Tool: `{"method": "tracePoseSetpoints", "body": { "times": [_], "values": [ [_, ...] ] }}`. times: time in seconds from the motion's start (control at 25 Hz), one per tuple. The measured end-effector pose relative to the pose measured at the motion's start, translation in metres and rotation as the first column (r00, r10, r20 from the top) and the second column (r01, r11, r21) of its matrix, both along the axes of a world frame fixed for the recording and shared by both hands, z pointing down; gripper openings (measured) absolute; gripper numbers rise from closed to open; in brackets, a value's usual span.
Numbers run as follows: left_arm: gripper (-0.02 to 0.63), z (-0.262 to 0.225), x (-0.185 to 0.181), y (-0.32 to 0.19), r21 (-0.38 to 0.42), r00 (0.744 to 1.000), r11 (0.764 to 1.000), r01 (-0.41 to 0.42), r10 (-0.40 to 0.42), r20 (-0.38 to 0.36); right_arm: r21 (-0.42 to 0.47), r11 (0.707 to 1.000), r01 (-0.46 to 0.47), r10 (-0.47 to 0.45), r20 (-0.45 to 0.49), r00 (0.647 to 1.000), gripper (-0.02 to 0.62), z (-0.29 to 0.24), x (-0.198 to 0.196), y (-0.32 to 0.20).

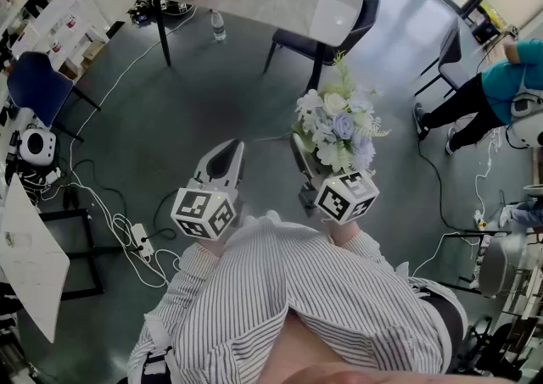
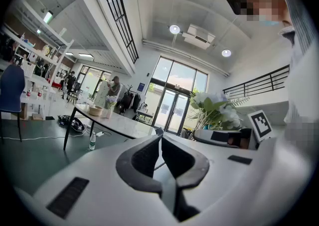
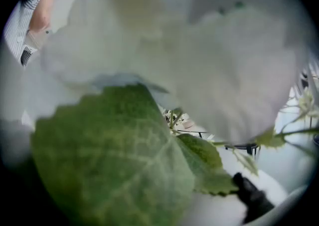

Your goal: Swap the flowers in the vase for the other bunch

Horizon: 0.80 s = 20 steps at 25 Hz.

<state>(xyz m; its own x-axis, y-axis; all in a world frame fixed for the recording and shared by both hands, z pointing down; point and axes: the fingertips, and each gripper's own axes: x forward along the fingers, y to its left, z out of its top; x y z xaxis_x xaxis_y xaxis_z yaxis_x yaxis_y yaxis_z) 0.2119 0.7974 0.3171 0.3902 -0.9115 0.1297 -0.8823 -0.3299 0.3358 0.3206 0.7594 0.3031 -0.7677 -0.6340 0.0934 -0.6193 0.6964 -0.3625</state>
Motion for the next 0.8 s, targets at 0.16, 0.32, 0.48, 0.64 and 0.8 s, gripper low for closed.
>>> {"method": "tracePoseSetpoints", "body": {
  "times": [0.16, 0.32, 0.48, 0.64, 0.8],
  "values": [
    [0.026, -0.001, 0.000, 0.002, 0.000, 1.000, 1.000, 0.011, -0.011, 0.004, 0.009, 1.000, 0.001, -0.001, -0.007, 1.000, 0.031, -0.002, 0.001, 0.002],
    [0.026, 0.001, 0.001, 0.000, -0.008, 1.000, 1.000, 0.013, -0.013, 0.000, 0.005, 1.000, 0.002, -0.002, -0.003, 1.000, 0.031, 0.000, 0.002, 0.001],
    [0.026, 0.004, 0.002, 0.000, -0.020, 1.000, 1.000, 0.005, -0.006, -0.004, 0.001, 1.000, -0.002, 0.002, -0.015, 1.000, 0.031, 0.001, 0.003, 0.000],
    [0.026, 0.008, 0.004, 0.000, -0.030, 1.000, 1.000, 0.006, -0.006, -0.006, -0.001, 1.000, -0.001, 0.001, -0.004, 1.000, 0.031, 0.003, 0.003, 0.000],
    [0.026, 0.009, 0.005, -0.002, -0.026, 1.000, 1.000, 0.013, -0.013, -0.008, 0.011, 1.000, -0.005, 0.005, -0.019, 1.000, 0.031, 0.004, 0.006, -0.004]
  ]
}}
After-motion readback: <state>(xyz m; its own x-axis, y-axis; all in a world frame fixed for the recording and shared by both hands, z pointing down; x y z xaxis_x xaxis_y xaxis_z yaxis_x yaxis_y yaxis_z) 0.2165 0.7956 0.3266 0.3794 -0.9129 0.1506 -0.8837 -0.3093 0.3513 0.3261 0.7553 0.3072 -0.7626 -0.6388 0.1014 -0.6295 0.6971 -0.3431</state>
